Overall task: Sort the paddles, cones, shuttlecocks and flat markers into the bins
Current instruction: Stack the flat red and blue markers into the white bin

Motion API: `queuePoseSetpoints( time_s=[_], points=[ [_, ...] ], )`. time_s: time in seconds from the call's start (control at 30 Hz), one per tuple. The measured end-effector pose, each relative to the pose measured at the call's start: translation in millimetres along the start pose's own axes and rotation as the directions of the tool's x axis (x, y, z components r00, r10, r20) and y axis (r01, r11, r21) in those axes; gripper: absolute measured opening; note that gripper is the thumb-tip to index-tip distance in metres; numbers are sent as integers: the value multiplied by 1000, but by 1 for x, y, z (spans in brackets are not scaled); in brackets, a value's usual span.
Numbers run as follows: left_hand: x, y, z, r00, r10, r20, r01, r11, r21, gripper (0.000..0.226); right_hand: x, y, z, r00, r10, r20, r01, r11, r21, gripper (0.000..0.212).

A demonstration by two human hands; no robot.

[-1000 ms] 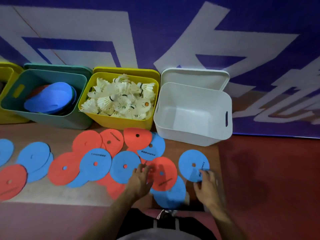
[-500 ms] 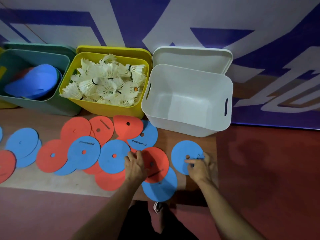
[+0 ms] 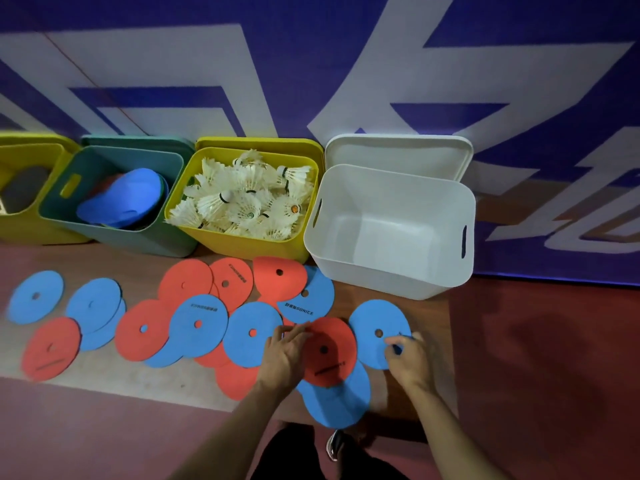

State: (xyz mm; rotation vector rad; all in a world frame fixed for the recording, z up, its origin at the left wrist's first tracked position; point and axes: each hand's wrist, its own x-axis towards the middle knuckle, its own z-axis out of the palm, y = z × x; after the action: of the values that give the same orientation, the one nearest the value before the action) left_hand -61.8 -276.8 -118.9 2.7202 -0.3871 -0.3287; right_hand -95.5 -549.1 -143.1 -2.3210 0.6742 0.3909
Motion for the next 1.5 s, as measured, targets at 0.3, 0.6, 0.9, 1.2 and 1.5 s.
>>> queuePoseSetpoints(
  time_s=[0.3,0.6,0.9,1.2,1.5],
  points=[
    [16,56,-98,998,42,-53,-59,924,-378,27,-46,-61,-73,854,-480,-203,474,877,-79,23],
    [61,74,-183,956,-49,-288,-104,865,-491,23,-15,-133,-164,775,-436,-458,558,811,173,25],
    [83,79,-218,934,-180,-308,-63,767,-639,21,68,-149,-157,972,-230,51,220,962,159,43],
    [100,80,-235,926,-256,-278,-37,672,-740,20,77,-140,-135,992,-100,74,58,895,443,44],
    [156,110,-231,957,-252,-144,7,516,-856,24,78,-148,-147,996,-65,-53,81,917,391,32]
  ],
)
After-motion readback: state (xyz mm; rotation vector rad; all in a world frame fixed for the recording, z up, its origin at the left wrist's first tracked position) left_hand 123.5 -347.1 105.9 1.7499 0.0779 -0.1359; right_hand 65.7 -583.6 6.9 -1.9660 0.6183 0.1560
